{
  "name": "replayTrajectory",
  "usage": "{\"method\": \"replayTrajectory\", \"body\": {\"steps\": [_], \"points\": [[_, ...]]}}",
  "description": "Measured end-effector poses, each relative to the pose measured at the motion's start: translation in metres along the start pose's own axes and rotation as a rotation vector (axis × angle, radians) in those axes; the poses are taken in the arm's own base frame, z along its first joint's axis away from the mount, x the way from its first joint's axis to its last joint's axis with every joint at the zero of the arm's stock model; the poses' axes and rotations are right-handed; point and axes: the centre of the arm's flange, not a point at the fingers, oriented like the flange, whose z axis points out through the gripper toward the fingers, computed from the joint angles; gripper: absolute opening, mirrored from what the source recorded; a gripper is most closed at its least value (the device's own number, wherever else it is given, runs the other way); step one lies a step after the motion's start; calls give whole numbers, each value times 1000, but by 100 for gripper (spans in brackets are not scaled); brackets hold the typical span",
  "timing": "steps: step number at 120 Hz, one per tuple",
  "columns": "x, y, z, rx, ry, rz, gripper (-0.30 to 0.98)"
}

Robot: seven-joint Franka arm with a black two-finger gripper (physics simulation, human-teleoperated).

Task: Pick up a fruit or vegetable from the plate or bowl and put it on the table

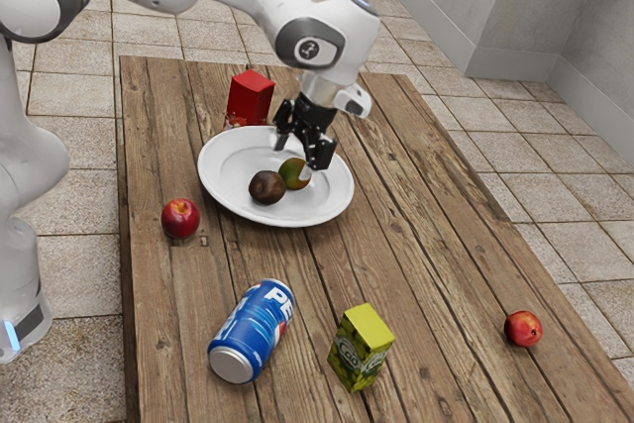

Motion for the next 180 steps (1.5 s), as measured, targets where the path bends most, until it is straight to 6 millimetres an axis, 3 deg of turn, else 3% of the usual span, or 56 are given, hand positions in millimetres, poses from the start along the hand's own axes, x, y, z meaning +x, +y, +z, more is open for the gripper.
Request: {"method": "replayTrajectory", "body": {"steps": [29,128,160,180], "points": [[5,5,18,-5,5,-17,69],[20,8,34,9,37,-56,68],[19,18,34,10,50,-40,39],[17,19,24,15,50,-36,35]]}}
